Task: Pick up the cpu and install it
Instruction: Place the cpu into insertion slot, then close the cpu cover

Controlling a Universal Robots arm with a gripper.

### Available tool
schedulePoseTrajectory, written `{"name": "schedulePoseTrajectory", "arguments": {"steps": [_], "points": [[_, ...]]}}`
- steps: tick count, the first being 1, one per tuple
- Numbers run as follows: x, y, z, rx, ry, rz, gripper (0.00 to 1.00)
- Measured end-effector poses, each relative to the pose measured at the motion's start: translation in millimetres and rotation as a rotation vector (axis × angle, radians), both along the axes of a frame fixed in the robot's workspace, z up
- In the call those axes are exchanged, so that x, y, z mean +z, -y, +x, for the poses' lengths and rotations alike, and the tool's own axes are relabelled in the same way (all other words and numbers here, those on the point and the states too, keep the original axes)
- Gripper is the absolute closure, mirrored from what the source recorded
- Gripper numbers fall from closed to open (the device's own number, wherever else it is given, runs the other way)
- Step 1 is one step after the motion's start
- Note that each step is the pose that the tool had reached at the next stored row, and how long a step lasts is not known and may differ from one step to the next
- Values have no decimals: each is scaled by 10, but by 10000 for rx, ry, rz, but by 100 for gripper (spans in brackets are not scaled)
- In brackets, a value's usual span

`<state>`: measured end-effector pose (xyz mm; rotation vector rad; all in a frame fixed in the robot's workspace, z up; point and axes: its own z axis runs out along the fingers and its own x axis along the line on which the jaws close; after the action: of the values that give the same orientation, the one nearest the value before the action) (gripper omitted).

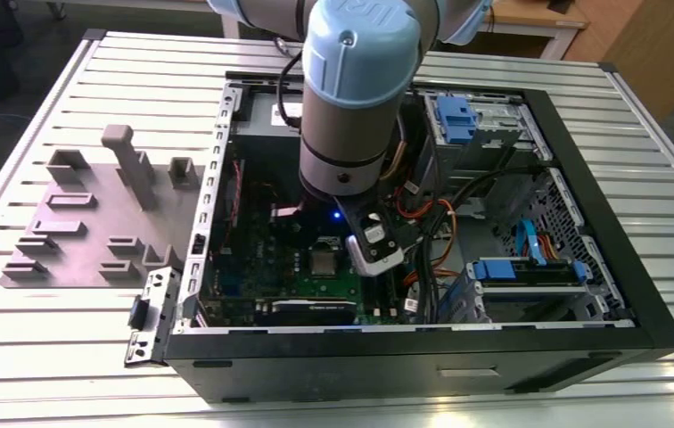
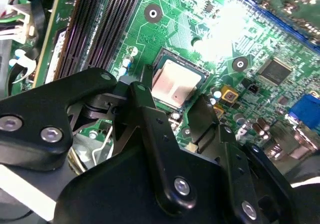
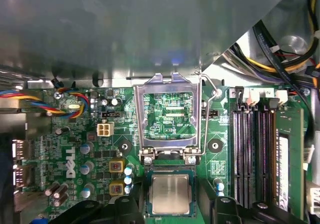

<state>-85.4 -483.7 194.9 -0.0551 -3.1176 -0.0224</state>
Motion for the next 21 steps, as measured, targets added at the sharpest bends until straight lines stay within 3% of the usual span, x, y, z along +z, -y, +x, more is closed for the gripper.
{"name": "schedulePoseTrajectory", "arguments": {"steps": [5, 7, 8, 10, 11, 13, 15, 21], "points": [[72, 0, 0, 0, -15, 0, 47], [78, -1, 0, 0, -19, 2, 59], [78, -1, 0, 0, -20, 2, 59], [78, 0, 0, 0, -20, 2, 71], [79, 0, 0, 0, -21, 1, 71], [79, 0, 0, 0, -22, 0, 83], [79, 0, 0, 0, -23, 0, 88], [87, 0, 0, 0, -40, 0, 89]]}}
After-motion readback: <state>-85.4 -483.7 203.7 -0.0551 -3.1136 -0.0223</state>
